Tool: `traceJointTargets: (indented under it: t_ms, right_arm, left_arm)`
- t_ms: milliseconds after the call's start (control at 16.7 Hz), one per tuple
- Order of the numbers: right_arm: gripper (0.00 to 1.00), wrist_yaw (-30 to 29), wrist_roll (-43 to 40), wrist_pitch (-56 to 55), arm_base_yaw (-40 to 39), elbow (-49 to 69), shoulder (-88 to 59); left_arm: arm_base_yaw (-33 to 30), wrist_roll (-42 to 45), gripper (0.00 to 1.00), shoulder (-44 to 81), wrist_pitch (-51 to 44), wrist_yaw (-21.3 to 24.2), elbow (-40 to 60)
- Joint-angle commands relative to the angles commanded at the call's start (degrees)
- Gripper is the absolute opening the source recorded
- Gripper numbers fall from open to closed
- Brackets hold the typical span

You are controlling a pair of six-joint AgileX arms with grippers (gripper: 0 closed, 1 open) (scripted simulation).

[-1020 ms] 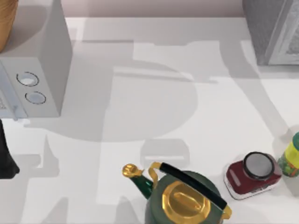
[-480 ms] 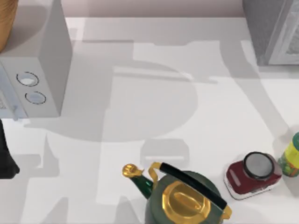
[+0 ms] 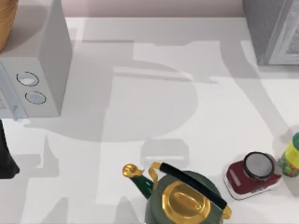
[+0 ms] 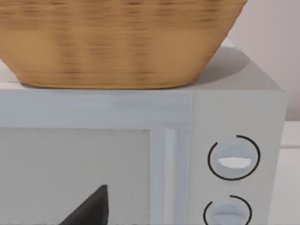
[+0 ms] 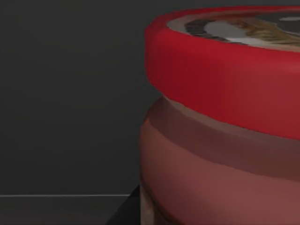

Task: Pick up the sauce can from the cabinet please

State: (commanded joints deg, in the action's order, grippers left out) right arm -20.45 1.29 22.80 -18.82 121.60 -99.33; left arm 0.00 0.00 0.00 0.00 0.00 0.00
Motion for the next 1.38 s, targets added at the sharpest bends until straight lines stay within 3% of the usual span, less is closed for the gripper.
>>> traceJointTargets:
  t_ms: [360,900,1380]
  right_arm:
    - [0.00,-0.9,0.2,0.9,-1.0,0.0,0.9]
    - [0.00,-18.7,0.4,20.4,-19.1,0.0,19.9]
    - [0.00,-17.8,0.5,19.0,-18.1,-3.4,23.0]
  left_arm:
    - [0.0,0.0,1.00,0.0,0.0,0.0,0.0]
    - [0.0,0.0,1.00,0.0,0.0,0.0,0.0]
    - [0.0,0.0,1.00,0.0,0.0,0.0,0.0]
